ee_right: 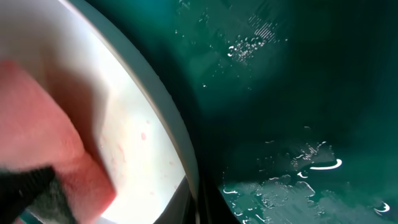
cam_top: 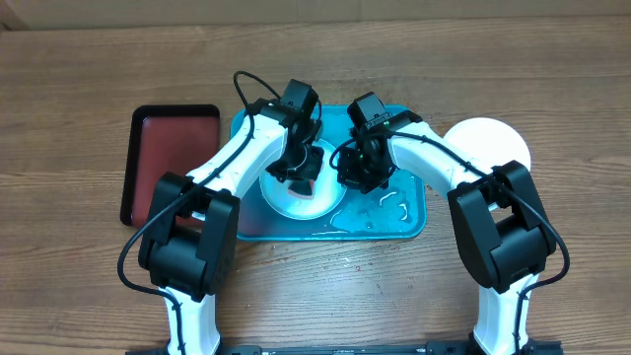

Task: Clean dirty plates on tray and stack at the side
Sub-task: 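Scrub the white plate's red smear with the sponge in left gripper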

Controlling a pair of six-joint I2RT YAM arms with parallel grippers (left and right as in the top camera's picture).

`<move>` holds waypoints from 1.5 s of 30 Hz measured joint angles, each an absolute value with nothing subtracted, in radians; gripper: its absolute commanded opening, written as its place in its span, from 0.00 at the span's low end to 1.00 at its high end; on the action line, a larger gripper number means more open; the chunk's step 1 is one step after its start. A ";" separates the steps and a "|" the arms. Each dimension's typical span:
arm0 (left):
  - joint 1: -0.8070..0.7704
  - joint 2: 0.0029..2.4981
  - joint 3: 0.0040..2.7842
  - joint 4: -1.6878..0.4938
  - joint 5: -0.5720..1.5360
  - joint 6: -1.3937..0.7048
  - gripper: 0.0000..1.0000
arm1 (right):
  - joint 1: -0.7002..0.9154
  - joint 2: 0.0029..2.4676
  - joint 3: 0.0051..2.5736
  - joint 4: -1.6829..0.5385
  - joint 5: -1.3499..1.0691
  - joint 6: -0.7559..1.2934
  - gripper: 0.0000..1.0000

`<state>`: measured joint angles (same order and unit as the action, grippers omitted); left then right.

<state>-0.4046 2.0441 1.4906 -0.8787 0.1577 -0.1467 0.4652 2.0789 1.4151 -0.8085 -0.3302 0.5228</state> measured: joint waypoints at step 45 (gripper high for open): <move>-0.417 2.098 1.501 -0.823 0.121 -0.244 0.04 | 0.469 2.084 1.411 -0.810 -0.377 0.519 0.04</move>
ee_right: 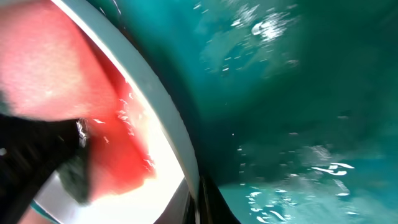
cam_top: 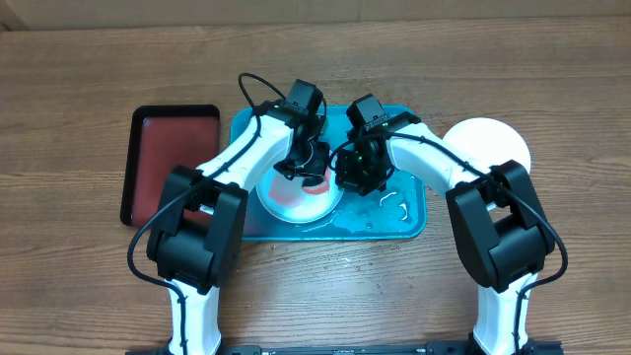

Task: Clean dirty plates on tray and stack at the side
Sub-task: 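Scrub the white plate's red smear with the sponge in left gripper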

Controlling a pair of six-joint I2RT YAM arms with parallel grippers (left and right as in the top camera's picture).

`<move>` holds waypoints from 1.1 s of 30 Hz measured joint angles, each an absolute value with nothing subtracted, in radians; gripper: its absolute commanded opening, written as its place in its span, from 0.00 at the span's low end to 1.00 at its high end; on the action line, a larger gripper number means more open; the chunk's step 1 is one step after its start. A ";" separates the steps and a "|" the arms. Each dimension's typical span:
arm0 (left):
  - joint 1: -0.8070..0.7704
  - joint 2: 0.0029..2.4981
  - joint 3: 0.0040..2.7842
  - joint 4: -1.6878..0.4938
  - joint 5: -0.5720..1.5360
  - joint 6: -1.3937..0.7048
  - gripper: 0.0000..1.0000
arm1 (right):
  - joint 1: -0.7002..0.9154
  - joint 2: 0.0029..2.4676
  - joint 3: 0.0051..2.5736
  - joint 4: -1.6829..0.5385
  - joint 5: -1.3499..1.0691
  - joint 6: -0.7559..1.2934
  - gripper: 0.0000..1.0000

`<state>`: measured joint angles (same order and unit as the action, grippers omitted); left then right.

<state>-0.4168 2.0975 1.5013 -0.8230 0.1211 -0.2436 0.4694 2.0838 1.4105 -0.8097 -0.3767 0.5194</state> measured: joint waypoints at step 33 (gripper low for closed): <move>-0.360 2.103 1.568 -0.968 0.287 0.072 0.04 | 0.478 2.086 1.410 -0.824 -0.404 0.520 0.04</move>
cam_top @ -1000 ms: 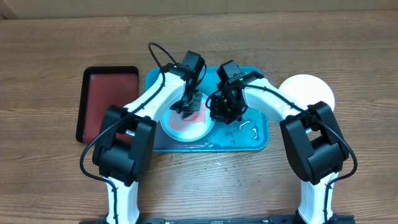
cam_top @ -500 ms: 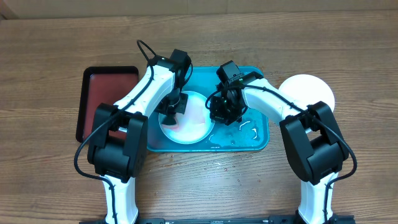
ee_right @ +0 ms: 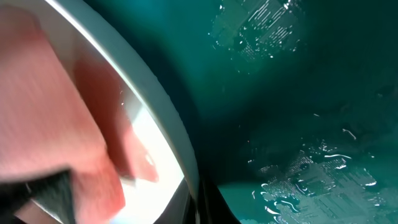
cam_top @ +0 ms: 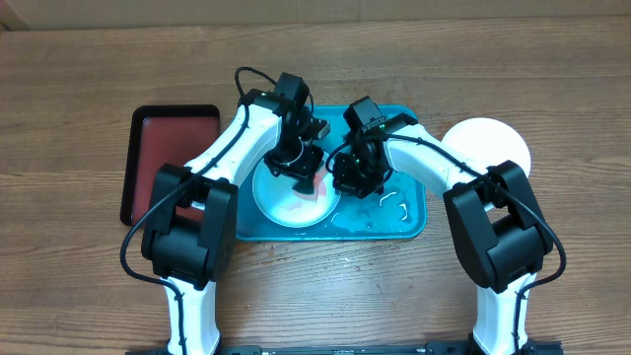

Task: Clean dirty plates on tray and stack at the side
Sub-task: 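Scrub the white plate's red smear with the sponge in left gripper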

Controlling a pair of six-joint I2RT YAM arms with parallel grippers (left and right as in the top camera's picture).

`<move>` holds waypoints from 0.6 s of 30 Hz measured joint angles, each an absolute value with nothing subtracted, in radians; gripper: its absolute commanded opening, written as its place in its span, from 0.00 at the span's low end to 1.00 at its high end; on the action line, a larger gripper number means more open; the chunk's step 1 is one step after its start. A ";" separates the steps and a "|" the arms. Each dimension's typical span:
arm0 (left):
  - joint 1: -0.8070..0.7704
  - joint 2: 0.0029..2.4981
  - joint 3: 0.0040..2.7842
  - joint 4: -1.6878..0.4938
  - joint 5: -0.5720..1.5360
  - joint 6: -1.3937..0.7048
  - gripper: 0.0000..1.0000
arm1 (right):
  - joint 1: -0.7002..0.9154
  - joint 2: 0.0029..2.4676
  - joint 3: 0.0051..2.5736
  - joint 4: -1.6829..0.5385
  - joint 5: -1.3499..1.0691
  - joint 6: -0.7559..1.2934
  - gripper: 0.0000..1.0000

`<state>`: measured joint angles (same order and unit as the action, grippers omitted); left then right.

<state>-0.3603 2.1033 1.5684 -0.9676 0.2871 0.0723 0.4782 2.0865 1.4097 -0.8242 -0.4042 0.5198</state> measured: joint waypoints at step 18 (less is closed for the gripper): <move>-0.360 2.104 1.574 -1.158 -0.153 -0.235 0.04 | 0.478 2.086 1.410 -0.830 -0.405 0.518 0.04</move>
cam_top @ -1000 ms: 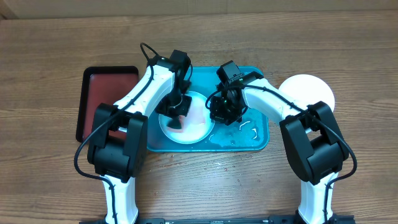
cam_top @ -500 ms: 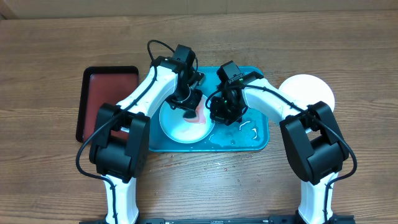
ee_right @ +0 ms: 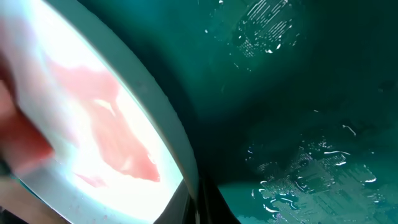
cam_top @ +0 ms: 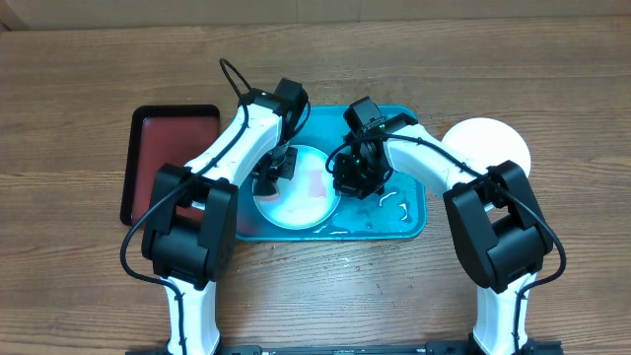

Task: Clean dirty plates on tray and stack at the side
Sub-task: 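Scrub the white plate's red smear with the sponge in left gripper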

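Note:
A white plate [cam_top: 304, 197] lies on the wet teal tray [cam_top: 404, 222]. My right gripper [cam_top: 351, 180] is shut on the plate's right rim; in the right wrist view the rim [ee_right: 163, 118] runs down between its fingers [ee_right: 214, 202]. A red smear [ee_right: 112, 127] shows on the plate's face. My left gripper [cam_top: 275, 170] is down on the plate's left part, shut on a pink sponge [ee_right: 17, 140], which is only a blur at the left edge of the right wrist view.
A clean white plate [cam_top: 490, 144] sits on the table to the right of the tray. A dark tray with a red floor [cam_top: 173, 158] lies to the left. Water drops [ee_right: 311, 180] cover the teal tray floor.
My left gripper and the sponge moved from the plate's upper middle to its left side, uncovering the red smear in the right wrist view. The right gripper stayed on the rim.
The left gripper held the pink sponge on the plate's middle, then nearer its right rim beside the right gripper, then on the upper middle, and now on the left side. The right gripper kept hold of the plate's right rim throughout.

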Controlling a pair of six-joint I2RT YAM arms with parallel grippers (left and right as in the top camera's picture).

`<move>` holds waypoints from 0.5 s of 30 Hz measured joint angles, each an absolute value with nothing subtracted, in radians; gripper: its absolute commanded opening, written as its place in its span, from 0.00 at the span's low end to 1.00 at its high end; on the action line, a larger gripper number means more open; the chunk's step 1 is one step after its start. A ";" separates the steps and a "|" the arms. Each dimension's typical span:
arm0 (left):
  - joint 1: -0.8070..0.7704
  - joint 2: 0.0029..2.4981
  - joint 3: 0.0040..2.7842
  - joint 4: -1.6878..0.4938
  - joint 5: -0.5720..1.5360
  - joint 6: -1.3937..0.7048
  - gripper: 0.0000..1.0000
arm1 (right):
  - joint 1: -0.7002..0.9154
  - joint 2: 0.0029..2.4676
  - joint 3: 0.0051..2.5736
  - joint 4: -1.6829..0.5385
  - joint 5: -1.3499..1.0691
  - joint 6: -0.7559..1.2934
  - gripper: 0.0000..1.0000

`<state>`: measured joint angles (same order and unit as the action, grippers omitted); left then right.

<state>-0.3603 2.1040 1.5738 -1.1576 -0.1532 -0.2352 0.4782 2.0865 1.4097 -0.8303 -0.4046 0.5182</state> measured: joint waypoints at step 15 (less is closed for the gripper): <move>-0.390 2.104 1.573 -0.979 0.253 -0.113 0.04 | 0.478 2.086 1.410 -0.832 -0.409 0.520 0.04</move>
<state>-0.3904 2.1044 1.5734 -0.9791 0.2531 -0.1135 0.4778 2.0861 1.4097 -0.8322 -0.4091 0.5198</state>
